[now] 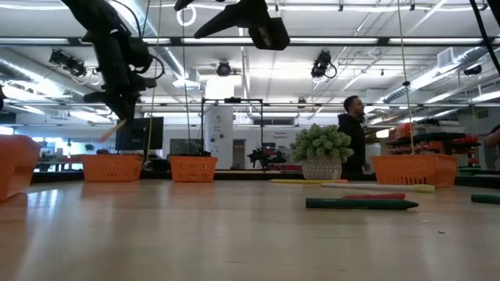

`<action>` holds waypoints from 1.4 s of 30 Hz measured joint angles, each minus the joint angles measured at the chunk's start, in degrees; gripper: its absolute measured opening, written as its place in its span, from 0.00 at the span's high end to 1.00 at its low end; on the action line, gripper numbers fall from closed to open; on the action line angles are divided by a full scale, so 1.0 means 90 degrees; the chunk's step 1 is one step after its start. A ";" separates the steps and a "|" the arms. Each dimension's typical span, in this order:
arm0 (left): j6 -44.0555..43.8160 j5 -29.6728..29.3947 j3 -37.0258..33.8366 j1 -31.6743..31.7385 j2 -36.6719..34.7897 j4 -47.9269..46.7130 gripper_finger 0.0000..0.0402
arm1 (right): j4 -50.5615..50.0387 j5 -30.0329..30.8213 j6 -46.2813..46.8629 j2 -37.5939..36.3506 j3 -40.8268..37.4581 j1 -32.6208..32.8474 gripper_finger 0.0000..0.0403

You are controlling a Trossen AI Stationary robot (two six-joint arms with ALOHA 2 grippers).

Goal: Sort crayons/erasers/pens/pencils in bins
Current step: Put the bottom yellow pencil into the top left orange bin

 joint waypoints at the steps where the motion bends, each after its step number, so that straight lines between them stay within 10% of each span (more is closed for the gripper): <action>1: 0.0149 -0.0011 0.0000 -0.0010 0.0054 -0.0010 0.89 | 0.0000 0.0044 0.0002 0.0000 0.0000 0.0000 0.62; 42: 0.0576 -0.0881 -0.0984 -0.0416 0.0491 0.1033 0.87 | 0.0005 0.0220 0.0253 0.0000 0.0000 -0.0126 0.62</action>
